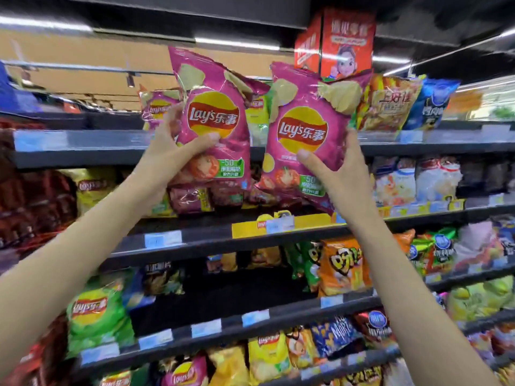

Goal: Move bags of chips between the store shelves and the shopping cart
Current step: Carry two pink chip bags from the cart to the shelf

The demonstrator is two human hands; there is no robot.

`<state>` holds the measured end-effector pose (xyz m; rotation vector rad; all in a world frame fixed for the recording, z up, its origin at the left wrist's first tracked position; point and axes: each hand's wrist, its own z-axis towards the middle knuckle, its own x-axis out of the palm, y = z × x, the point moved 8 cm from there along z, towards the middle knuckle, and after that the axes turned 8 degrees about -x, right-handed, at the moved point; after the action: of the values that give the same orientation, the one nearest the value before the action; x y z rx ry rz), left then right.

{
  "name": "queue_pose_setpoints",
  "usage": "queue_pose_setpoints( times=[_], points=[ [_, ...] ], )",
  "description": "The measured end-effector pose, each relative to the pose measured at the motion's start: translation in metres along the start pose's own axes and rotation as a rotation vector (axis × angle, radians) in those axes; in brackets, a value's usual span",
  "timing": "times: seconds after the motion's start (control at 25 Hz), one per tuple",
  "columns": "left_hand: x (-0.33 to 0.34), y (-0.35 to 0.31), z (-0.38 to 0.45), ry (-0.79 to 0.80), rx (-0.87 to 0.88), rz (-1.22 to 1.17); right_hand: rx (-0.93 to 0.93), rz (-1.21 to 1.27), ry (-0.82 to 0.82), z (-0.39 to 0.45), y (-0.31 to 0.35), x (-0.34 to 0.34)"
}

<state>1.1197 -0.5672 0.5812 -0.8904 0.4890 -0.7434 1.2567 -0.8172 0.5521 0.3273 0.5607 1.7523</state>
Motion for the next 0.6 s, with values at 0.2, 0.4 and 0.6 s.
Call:
queue_pose_setpoints(
  times=[0.2, 0.4, 0.6],
  points=[
    [-0.048, -0.021, 0.082, -0.064, 0.099, 0.04, -0.106, 0.071, 0.044, 0.088, -0.01, 0.062],
    [-0.102, -0.031, 0.157, -0.15, 0.048, 0.089, -0.173, 0.142, 0.109, 0.167, 0.004, 0.123],
    [-0.129, -0.016, 0.199, -0.238, -0.039, 0.212, -0.186, 0.214, 0.178, 0.216, -0.011, 0.178]
  ],
)
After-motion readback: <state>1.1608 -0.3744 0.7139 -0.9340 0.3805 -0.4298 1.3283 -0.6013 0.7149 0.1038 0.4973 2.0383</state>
